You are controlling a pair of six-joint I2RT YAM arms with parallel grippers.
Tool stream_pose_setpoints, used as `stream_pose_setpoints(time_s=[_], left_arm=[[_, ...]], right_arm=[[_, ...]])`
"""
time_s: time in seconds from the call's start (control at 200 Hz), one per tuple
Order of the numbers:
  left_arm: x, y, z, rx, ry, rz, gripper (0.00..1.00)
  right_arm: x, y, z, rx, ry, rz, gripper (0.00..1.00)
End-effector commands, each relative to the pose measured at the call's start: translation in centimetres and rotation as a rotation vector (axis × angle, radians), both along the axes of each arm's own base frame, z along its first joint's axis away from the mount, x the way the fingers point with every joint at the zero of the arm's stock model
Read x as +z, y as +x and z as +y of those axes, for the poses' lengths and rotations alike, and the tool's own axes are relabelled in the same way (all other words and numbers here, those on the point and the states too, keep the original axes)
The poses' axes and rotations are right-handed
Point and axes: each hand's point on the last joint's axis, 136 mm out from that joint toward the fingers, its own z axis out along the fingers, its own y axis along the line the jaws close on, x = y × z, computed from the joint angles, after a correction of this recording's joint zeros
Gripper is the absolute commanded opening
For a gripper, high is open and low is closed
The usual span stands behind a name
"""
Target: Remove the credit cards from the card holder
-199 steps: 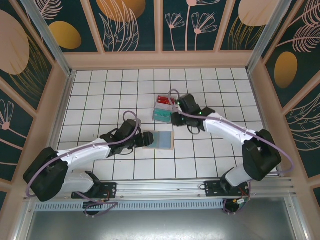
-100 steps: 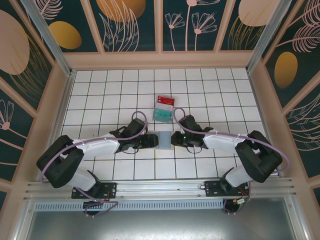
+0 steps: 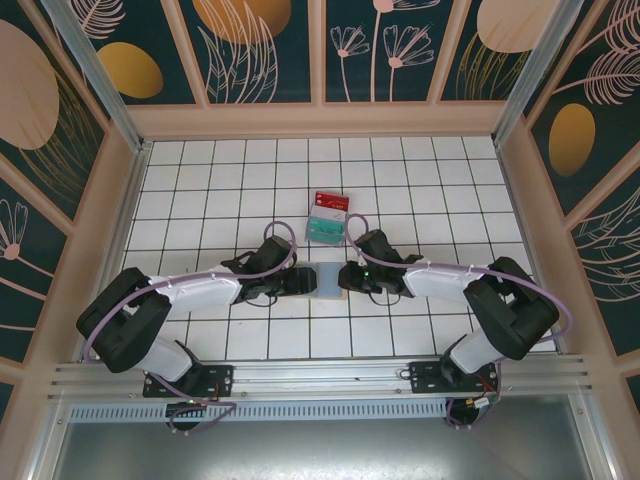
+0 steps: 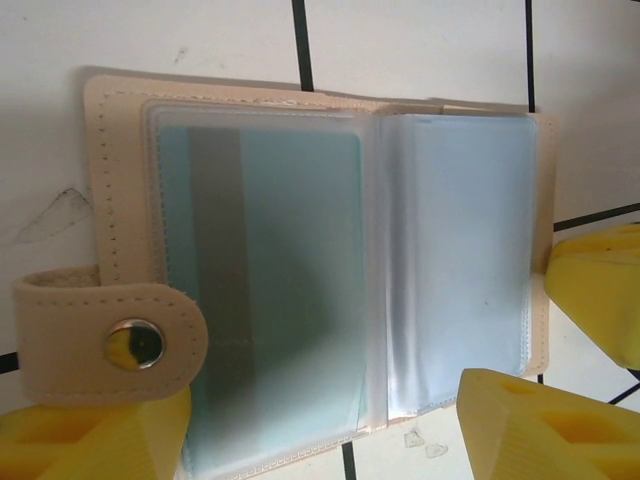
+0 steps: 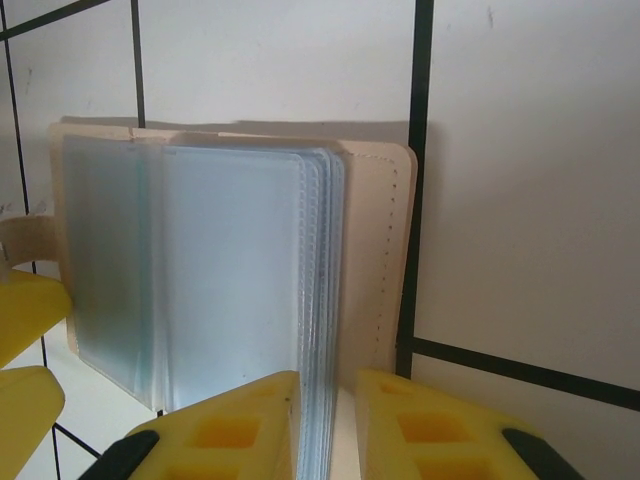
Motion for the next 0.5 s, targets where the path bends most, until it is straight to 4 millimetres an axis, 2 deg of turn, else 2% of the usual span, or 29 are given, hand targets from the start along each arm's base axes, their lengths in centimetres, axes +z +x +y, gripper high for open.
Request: stream_pose_setpoints(time_s=[0.0, 0.295, 0.495], left_arm=[[0.4, 0.1, 0.0, -0.016, 0.026, -0.017, 0.71], [0.1, 0.1, -0.1, -0.022, 0.024, -0.009, 0.71], [-0.4, -0.3, -1.0, -0.058, 0.007, 0.014, 0.71]], right_arm=[[0.0, 0.0, 0.8, 0.007, 0.02, 0.009, 0.22], [-0.1, 0.0, 1.0, 0.013, 0.018, 0.014, 0.22], [-0.1, 0.0, 1.2, 0.017, 0.021, 0.016, 0.22]])
